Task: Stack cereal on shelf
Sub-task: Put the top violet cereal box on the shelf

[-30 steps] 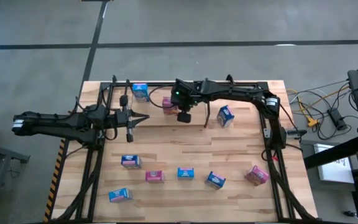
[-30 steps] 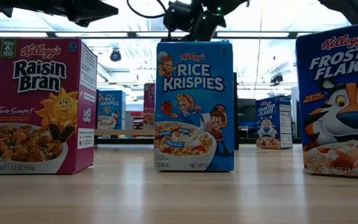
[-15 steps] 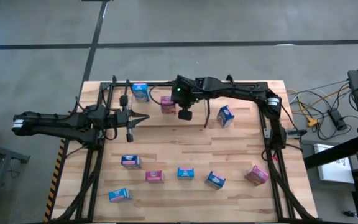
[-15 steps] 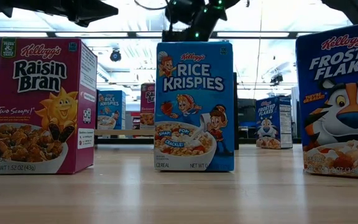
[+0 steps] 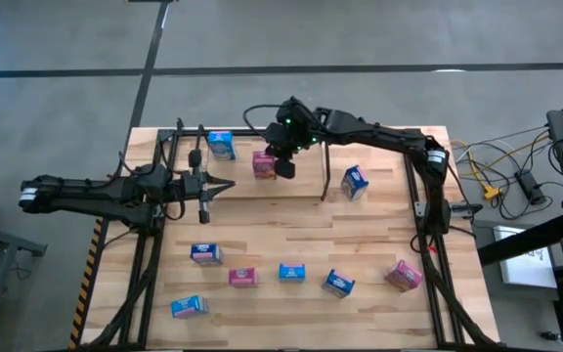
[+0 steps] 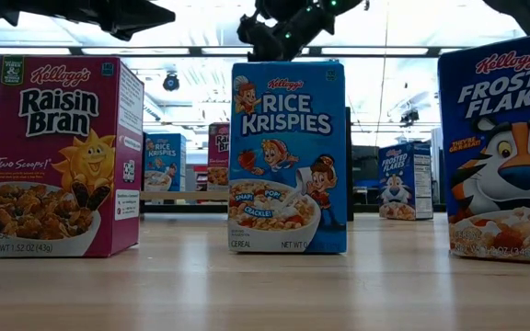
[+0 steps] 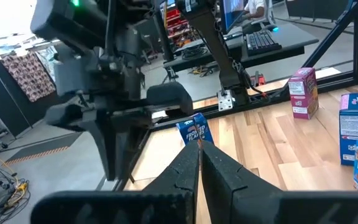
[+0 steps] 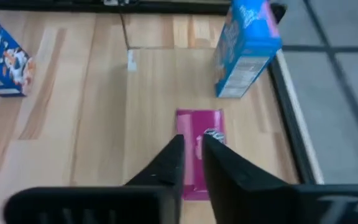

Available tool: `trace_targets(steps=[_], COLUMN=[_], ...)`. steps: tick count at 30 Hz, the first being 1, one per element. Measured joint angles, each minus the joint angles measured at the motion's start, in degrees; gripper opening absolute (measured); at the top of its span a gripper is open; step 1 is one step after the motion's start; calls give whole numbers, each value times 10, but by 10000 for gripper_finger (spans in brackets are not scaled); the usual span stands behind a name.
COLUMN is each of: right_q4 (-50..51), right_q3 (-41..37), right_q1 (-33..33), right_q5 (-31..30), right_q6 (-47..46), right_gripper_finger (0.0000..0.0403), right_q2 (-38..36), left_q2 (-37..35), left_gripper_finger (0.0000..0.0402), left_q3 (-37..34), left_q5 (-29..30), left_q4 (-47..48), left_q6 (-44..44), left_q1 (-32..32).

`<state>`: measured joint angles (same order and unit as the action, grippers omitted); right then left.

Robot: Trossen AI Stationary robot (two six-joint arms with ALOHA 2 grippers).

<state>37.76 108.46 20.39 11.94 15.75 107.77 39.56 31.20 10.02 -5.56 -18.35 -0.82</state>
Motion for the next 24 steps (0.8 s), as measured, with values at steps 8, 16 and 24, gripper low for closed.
trace_targets(steps=[8,16,24], right_q4=[-11,-14,-14], right_q3=[-1,-1,-1], right_q1=[-3,-6,-6], right_q5=[1,-6,-46], right_q6=[-15,8,29], right_gripper_finger=[191,300,318], right_q2=[18,54,53], left_q2=[0,1,1], left_gripper_finger=[0,0,0], left_q3=[0,0,0], left_q5=[0,0,0], left_q4=[-1,-12,-17], left_q6=[-6,-20,-30], left_q1=[0,0,0])
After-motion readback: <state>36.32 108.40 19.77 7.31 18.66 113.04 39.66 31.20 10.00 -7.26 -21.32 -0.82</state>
